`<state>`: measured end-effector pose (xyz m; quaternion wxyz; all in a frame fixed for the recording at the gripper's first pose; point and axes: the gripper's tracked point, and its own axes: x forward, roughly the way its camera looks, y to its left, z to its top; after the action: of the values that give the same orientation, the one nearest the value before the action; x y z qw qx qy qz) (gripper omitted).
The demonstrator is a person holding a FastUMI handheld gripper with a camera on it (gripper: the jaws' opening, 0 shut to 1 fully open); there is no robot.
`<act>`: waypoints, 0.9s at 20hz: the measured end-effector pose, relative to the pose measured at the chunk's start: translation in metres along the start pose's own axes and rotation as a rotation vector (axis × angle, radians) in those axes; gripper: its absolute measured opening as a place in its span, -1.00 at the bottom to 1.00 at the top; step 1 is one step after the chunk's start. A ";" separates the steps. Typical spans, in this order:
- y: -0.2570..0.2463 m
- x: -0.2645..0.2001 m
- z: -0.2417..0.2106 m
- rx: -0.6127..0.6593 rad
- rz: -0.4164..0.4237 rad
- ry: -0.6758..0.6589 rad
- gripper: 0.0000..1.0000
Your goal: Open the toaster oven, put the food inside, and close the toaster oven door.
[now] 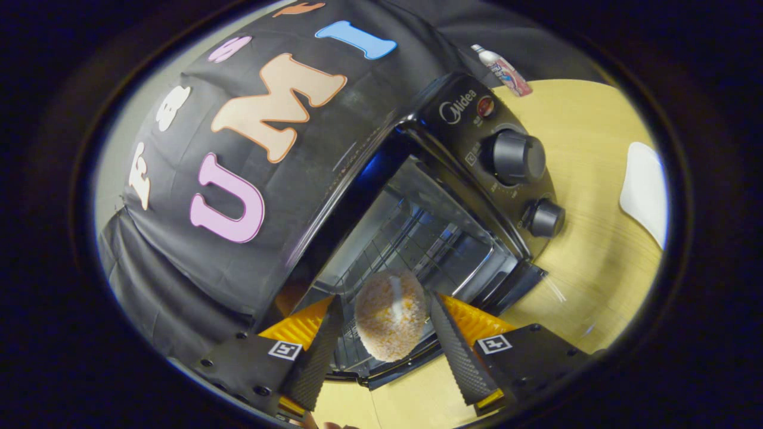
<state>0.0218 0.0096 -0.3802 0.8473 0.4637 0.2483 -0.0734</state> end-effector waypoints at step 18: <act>-0.065 -0.162 -0.048 -0.568 -0.101 0.187 1.00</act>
<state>-0.1582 -0.0046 -0.3707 0.9119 0.2001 0.3584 -0.0001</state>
